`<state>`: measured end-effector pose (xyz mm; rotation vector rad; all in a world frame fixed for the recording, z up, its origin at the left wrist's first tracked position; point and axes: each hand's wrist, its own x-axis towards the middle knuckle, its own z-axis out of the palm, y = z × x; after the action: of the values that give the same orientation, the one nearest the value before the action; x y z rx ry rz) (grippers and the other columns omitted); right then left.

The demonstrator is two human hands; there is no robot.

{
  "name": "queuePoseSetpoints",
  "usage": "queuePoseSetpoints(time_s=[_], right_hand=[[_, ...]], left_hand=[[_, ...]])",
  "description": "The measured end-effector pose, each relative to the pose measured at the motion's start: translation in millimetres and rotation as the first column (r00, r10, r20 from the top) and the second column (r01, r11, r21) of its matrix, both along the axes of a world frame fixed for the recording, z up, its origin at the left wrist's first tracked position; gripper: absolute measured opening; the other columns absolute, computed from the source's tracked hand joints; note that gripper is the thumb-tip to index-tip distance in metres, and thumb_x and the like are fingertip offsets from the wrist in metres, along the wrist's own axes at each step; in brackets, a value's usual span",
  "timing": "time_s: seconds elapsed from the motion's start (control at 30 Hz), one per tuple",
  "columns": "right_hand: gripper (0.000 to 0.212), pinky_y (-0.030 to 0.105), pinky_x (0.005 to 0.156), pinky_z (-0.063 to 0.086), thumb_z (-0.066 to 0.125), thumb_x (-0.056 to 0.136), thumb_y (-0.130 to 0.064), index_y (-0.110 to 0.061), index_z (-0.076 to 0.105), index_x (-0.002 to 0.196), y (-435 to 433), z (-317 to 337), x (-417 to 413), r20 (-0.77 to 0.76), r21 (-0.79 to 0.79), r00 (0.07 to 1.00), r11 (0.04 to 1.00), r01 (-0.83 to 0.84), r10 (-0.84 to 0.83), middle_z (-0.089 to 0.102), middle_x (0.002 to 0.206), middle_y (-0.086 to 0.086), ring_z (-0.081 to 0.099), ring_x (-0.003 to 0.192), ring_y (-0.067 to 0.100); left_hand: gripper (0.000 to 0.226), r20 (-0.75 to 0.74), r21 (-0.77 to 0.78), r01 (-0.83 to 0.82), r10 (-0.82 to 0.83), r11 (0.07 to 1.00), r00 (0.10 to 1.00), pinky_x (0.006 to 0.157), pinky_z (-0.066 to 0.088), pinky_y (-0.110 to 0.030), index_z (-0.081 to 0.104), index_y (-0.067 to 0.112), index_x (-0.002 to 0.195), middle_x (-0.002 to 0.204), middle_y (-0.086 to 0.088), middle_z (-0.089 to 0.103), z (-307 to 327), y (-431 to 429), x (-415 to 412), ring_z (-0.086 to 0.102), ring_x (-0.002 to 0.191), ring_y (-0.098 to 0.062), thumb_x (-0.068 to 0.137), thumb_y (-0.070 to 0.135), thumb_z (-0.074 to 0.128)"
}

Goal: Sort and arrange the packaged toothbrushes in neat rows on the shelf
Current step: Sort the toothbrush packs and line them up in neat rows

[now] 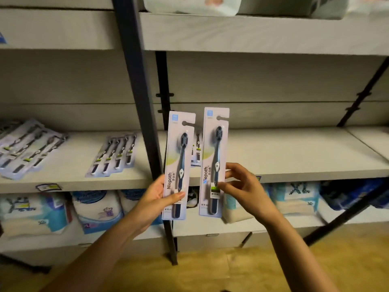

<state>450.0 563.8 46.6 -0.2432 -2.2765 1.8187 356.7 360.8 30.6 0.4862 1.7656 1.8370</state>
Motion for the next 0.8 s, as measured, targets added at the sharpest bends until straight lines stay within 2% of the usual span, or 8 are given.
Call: queuePoseSetpoints(time_s=[0.07, 0.13, 0.27, 0.33, 0.47, 0.67, 0.73, 0.8], right_hand=[[0.035, 0.037, 0.073, 0.058, 0.062, 0.086, -0.005, -0.017, 0.053, 0.117, 23, 0, 1, 0.023, 0.002, 1.000, 1.000, -0.004, 0.003, 0.065, 0.097, 0.001, 0.069, 0.081, 0.016], [0.034, 0.030, 0.070, 0.057, 0.062, 0.086, -0.005, -0.018, 0.054, 0.116, 54, -1, -1, 0.029, 0.004, 0.999, 1.000, -0.024, 0.024, 0.065, 0.094, -0.003, 0.070, 0.079, 0.013], [0.035, 0.028, 0.070, 0.058, 0.062, 0.085, -0.001, -0.014, 0.054, 0.116, 110, -1, -9, 0.040, 0.036, 0.997, 0.997, -0.063, 0.061, 0.065, 0.094, 0.000, 0.070, 0.076, 0.013], [0.034, 0.031, 0.071, 0.059, 0.062, 0.085, -0.001, -0.013, 0.054, 0.116, 125, -1, -13, 0.046, 0.039, 0.997, 0.997, -0.068, 0.066, 0.065, 0.094, 0.002, 0.070, 0.077, 0.015], [0.033, 0.023, 0.066, 0.056, 0.062, 0.086, -0.004, -0.016, 0.054, 0.115, 151, -7, -27, 0.093, 0.026, 0.990, 0.994, -0.110, 0.107, 0.066, 0.096, 0.001, 0.070, 0.079, 0.015], [0.027, 0.016, 0.068, 0.051, 0.064, 0.086, -0.009, -0.029, 0.056, 0.103, 164, -34, -70, 0.173, 0.077, 0.984, 0.996, -0.044, 0.030, 0.066, 0.086, -0.001, 0.064, 0.080, 0.014], [0.026, 0.025, 0.076, 0.049, 0.065, 0.084, -0.010, -0.024, 0.057, 0.105, 167, -51, -96, 0.247, 0.071, 0.969, 0.997, -0.025, 0.007, 0.065, 0.086, 0.002, 0.061, 0.081, 0.017], [0.033, 0.031, 0.079, 0.048, 0.066, 0.084, -0.012, -0.013, 0.054, 0.114, 169, -67, -126, 0.333, 0.046, 0.943, 0.999, -0.015, -0.002, 0.066, 0.094, 0.009, 0.060, 0.085, 0.020]], left_hand=[[0.042, 0.001, -0.003, -0.018, 0.018, 1.000, 1.000, 0.073, 0.055, -0.017, 0.054, 0.027, 0.105, 0.094, 0.013, 0.073, -1, 19, -2, 0.068, 0.090, -0.002, 0.083, -0.008, 0.057], [0.042, -0.001, -0.010, -0.052, 0.052, 0.999, 0.999, 0.071, 0.056, -0.018, 0.054, 0.029, 0.106, 0.092, 0.014, 0.073, -2, 46, -4, 0.068, 0.092, -0.004, 0.083, -0.006, 0.057], [0.039, -0.014, -0.004, -0.115, 0.115, 0.993, 0.993, 0.066, 0.054, -0.014, 0.054, 0.027, 0.102, 0.087, 0.014, 0.073, -4, 96, -6, 0.068, 0.084, 0.000, 0.083, -0.007, 0.056], [0.039, -0.014, -0.021, -0.143, 0.143, 0.989, 0.990, 0.066, 0.054, -0.015, 0.055, 0.027, 0.103, 0.089, 0.011, 0.072, -5, 109, -8, 0.068, 0.085, 0.000, 0.083, -0.006, 0.058], [0.037, -0.038, -0.075, -0.172, 0.170, 0.982, 0.985, 0.071, 0.056, -0.018, 0.055, 0.026, 0.104, 0.091, 0.011, 0.071, -6, 128, -16, 0.068, 0.087, -0.002, 0.083, -0.004, 0.060], [0.036, -0.018, -0.116, -0.188, 0.188, 0.975, 0.982, 0.067, 0.054, -0.016, 0.057, 0.027, 0.100, 0.091, 0.013, 0.071, -12, 141, -37, 0.068, 0.085, -0.001, 0.083, -0.005, 0.059], [0.036, -0.025, -0.139, -0.198, 0.196, 0.970, 0.980, 0.070, 0.055, -0.019, 0.057, 0.027, 0.103, 0.093, 0.011, 0.072, -11, 142, -50, 0.069, 0.088, -0.004, 0.084, -0.003, 0.060], [0.035, -0.029, -0.147, -0.208, 0.206, 0.967, 0.978, 0.082, 0.055, -0.031, 0.057, 0.024, 0.108, 0.105, 0.004, 0.071, -9, 144, -61, 0.067, 0.097, -0.014, 0.084, -0.001, 0.060]])
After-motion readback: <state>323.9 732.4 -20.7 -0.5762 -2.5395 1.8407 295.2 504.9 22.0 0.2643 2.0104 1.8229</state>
